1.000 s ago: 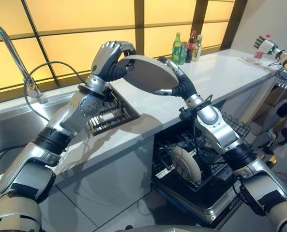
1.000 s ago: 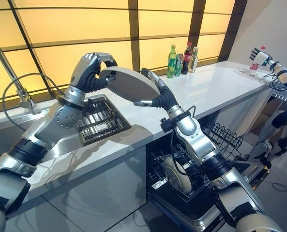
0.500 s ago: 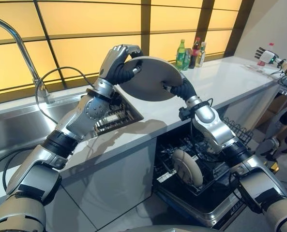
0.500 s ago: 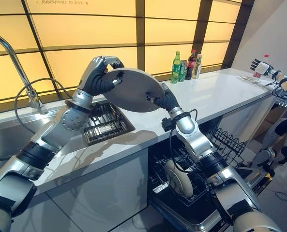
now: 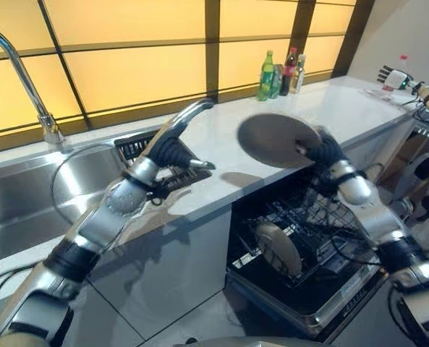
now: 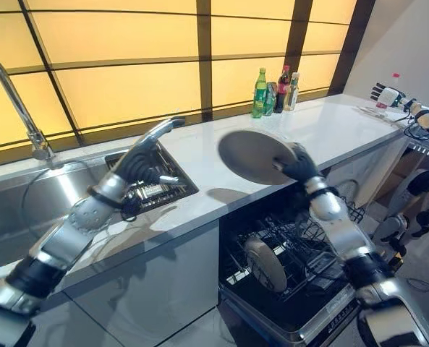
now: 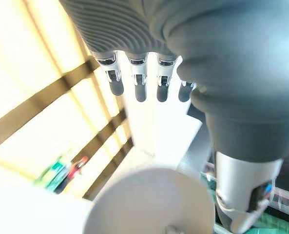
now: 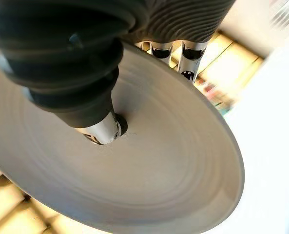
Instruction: Pick up plates and place into dishwasher.
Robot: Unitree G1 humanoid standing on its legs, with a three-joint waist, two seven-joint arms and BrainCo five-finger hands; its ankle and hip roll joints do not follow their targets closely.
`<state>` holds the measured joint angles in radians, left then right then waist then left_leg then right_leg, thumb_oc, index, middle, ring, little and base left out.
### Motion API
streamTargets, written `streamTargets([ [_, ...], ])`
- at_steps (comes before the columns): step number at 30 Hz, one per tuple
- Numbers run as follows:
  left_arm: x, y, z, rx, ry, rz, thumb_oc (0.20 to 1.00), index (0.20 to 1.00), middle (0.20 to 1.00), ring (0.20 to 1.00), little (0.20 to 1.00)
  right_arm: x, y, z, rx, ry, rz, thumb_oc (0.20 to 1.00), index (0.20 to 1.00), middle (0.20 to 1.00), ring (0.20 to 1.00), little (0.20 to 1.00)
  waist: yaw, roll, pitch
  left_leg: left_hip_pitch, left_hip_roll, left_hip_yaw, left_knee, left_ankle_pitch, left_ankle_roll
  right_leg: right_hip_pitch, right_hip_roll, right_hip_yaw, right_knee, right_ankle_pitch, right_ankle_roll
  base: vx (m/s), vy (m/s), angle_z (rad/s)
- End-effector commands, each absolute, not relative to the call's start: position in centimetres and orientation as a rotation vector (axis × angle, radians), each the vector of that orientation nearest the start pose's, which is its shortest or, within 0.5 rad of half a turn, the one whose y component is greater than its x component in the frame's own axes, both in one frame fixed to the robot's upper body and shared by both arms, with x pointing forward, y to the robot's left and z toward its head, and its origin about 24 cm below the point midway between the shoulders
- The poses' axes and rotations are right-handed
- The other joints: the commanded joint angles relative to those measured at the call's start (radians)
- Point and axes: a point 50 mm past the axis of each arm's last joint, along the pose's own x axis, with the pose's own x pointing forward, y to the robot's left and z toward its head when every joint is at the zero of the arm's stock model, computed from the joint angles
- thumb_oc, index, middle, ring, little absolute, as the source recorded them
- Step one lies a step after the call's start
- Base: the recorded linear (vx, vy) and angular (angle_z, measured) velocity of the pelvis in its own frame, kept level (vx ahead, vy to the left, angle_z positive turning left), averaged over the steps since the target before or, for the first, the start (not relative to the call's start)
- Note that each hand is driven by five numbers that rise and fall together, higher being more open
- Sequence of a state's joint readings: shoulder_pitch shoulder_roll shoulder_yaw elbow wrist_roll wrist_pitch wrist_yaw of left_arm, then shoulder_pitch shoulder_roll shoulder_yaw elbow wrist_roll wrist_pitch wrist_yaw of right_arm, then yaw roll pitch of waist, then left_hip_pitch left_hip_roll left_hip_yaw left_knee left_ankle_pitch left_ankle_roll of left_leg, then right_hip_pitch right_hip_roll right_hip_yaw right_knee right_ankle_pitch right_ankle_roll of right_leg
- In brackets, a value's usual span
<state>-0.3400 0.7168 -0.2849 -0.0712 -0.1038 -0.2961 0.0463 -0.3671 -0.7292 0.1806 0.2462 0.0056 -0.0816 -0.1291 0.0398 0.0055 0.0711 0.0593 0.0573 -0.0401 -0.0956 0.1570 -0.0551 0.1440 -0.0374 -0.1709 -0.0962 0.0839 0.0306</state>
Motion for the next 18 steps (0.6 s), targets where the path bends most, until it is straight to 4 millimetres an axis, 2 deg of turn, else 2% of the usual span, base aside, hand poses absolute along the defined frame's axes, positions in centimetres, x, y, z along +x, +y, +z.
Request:
streamTargets([
  [1,27.8,18.1,17.8,0.509,-0.6,-0.352,1.0,1.0,1.0,1.0,1.0,31.2,-27.8,16.5,-0.85,-0.302,-0.191,0.2,0.2,0.2,0.2,0.2,-0.004,-0.026,0.045,0.08,-0.067,0.026,0.008,-0.184,0.041,0.007,-0.029,0.027,0.013,-0.06,0.064,-0.02,-0.058,-0.05],
  [3,27.0,18.8,16.8,0.54,-0.565,-0.358,1.0,1.0,1.0,1.0,1.0,30.4,-30.2,16.3,-0.934,-0.236,-0.276,0.2,0.2,0.2,0.2,0.2,-0.001,-0.029,0.062,0.078,-0.065,0.029,0.008,-0.184,0.041,0.003,-0.028,0.031,0.013,-0.055,0.067,-0.02,-0.067,-0.07],
  [6,26.4,19.7,16.1,0.497,-0.49,-0.389,1.0,1.0,1.0,1.0,1.0,29.6,-32.6,16.4,-0.977,-0.172,-0.371,0.2,0.2,0.2,0.2,0.2,0.005,-0.032,0.084,0.066,-0.061,0.033,0.008,-0.179,0.041,-0.009,-0.028,0.031,0.014,-0.05,0.068,-0.05,-0.066,-0.06],
  [10,25.6,19.6,14.6,0.325,-0.382,-0.498,1.0,1.0,1.0,1.0,1.0,29.3,-34.5,16.3,-0.996,-0.11,-0.459,0.2,0.2,0.2,0.2,0.2,0.02,-0.031,0.12,0.043,-0.057,0.032,0.008,-0.168,0.041,-0.032,-0.027,0.029,0.019,-0.042,0.067,-0.08,-0.072,0.0],
  [13,25.4,19.2,13.8,0.25,-0.345,-0.537,1.0,1.0,1.0,1.0,1.0,29.9,-35.2,16.5,-1.006,-0.07,-0.494,0.2,0.2,0.2,0.2,0.2,0.03,-0.024,0.155,0.031,-0.053,0.032,0.008,-0.171,0.039,-0.044,-0.027,0.025,0.02,-0.044,0.069,-0.11,-0.043,-0.02],
  [18,25.5,17.5,13.9,0.098,-0.343,-0.657,1.0,1.0,1.0,1.0,1.0,31.6,-35.5,17.0,-1.001,-0.006,-0.519,0.2,0.2,0.2,0.2,0.2,0.047,-0.009,0.201,-0.001,-0.051,0.027,0.008,-0.161,0.034,-0.069,-0.029,0.017,0.019,-0.036,0.066,-0.1,-0.027,0.0],
])
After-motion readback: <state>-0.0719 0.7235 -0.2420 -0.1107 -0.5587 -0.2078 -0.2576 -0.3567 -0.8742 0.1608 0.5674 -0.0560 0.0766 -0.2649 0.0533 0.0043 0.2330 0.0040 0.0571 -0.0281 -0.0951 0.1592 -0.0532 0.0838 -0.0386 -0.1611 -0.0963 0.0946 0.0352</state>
